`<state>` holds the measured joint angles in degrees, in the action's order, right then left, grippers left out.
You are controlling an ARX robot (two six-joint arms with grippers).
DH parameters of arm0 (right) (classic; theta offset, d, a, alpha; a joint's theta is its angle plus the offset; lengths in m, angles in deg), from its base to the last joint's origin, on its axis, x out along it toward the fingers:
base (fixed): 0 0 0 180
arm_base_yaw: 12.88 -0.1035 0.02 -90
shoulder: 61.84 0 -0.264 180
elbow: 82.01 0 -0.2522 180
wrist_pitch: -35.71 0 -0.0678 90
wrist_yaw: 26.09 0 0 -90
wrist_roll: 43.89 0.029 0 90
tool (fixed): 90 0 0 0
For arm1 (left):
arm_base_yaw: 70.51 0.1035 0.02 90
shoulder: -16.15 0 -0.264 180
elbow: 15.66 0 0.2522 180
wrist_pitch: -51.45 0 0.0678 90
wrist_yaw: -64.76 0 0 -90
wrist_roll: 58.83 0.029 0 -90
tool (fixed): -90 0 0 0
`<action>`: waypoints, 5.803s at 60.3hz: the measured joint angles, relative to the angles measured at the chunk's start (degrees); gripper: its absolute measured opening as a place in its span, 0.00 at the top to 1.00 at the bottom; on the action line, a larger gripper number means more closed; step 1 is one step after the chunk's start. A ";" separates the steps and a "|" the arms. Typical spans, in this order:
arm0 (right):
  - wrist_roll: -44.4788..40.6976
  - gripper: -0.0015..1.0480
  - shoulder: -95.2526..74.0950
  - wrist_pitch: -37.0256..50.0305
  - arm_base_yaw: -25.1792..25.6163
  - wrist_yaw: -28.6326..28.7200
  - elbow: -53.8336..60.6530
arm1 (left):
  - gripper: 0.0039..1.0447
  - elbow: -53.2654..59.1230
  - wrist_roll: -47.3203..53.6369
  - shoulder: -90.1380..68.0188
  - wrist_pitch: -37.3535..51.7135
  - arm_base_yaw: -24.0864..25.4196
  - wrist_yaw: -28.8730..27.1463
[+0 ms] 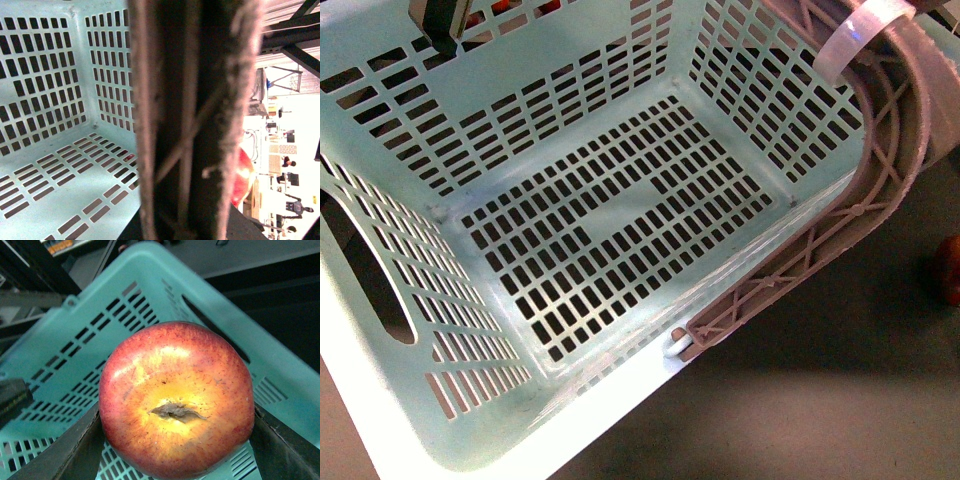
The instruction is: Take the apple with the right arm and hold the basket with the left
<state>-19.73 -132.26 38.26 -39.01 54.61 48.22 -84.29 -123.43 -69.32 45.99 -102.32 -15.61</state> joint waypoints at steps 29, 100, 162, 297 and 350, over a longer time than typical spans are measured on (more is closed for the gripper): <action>-3.02 0.09 12.00 -9.25 4.07 -17.33 2.25 | 0.95 0.00 0.15 -0.17 -0.02 0.02 -0.37; -23.93 0.98 46.31 4.59 25.90 9.14 33.29 | 0.95 0.00 -0.02 -0.17 -0.02 0.04 0.04; -23.96 0.98 69.88 -16.13 25.94 9.16 34.99 | 0.95 0.00 0.00 -0.17 -0.02 0.02 -0.07; -24.02 0.09 70.12 -16.24 25.94 9.20 34.99 | 0.95 16.59 -17.14 -3.89 1.29 25.40 -9.57; -24.00 0.09 70.12 -16.24 25.94 9.18 34.99 | 0.06 15.34 -29.11 19.74 -19.30 15.85 -25.24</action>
<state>-43.73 -62.14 22.02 -13.07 63.79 83.21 -68.95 -152.54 -49.58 26.69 -86.47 -40.86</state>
